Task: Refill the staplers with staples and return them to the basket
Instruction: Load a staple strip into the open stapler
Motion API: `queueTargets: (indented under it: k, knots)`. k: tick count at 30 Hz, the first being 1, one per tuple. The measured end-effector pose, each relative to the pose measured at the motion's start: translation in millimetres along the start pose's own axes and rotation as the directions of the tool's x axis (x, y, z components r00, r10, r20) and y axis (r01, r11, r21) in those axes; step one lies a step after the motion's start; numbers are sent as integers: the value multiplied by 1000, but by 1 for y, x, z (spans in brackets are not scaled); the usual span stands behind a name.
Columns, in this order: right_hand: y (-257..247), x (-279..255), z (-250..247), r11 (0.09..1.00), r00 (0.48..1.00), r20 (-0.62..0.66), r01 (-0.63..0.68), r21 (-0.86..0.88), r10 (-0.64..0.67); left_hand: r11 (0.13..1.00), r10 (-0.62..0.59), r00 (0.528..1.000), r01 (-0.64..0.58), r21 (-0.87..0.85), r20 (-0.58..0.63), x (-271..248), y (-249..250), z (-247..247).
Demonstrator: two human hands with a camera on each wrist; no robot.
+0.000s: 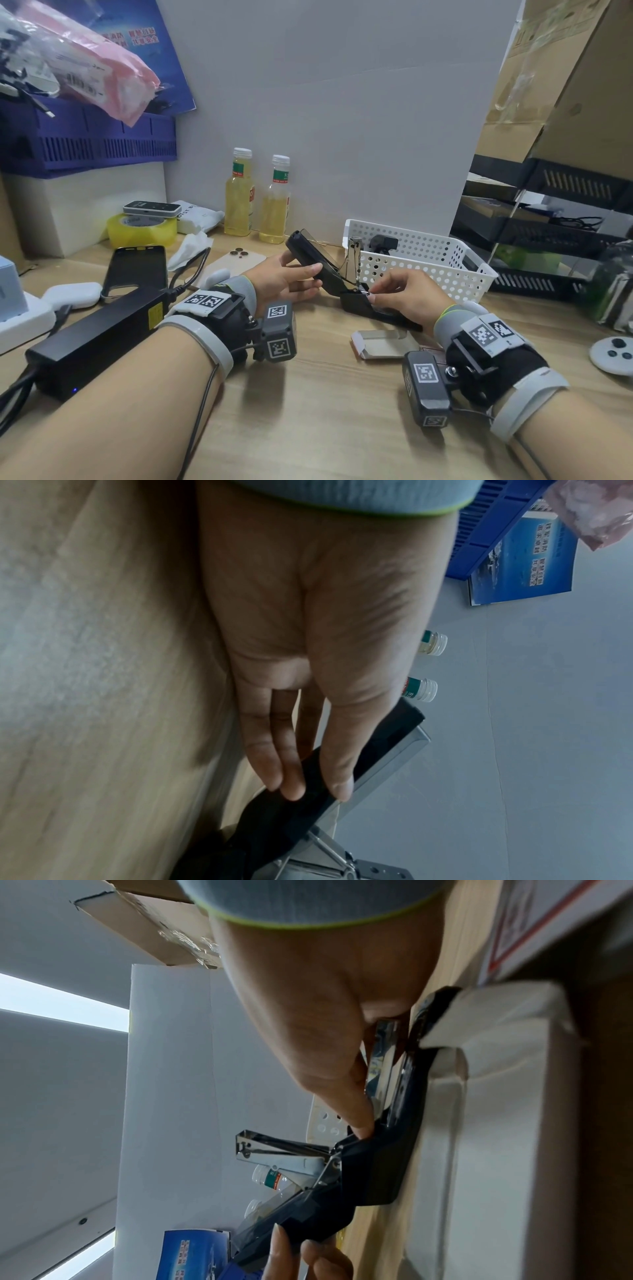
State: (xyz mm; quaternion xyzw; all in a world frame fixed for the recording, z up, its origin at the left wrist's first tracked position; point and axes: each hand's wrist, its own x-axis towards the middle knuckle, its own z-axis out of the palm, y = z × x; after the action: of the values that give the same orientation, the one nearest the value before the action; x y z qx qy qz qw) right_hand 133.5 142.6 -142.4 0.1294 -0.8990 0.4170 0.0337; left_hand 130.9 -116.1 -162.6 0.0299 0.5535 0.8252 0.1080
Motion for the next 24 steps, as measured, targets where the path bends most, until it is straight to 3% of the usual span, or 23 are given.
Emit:
queueTargets:
  k: [3,7,12,18,20,24]
  knots:
    - [0,-1,0,999,1000,-11,15,-35,-15,1000,-4,1000,4,-2,1,0,1,-1]
    - [-2,-5,-3,994,985,-137,106,31,-101,1000,-8,1000,8,7,1,0,1,-2]
    - [-4,-11,-4,996,996,-28,90,22,-90,1000,-1,1000,1,5,9,1,0,-2]
    - [4,-15,-12,995,994,-68,86,60,-82,987,70,997,-63,151,-44,1,0,1]
    - [9,-15,-17,996,995,-97,47,71,-40,963,126,991,-109,246,-54,0,0,4]
    - [22,-13,-26,983,979,-88,-181,36,183,870,241,970,-217,443,2,0,8,21]
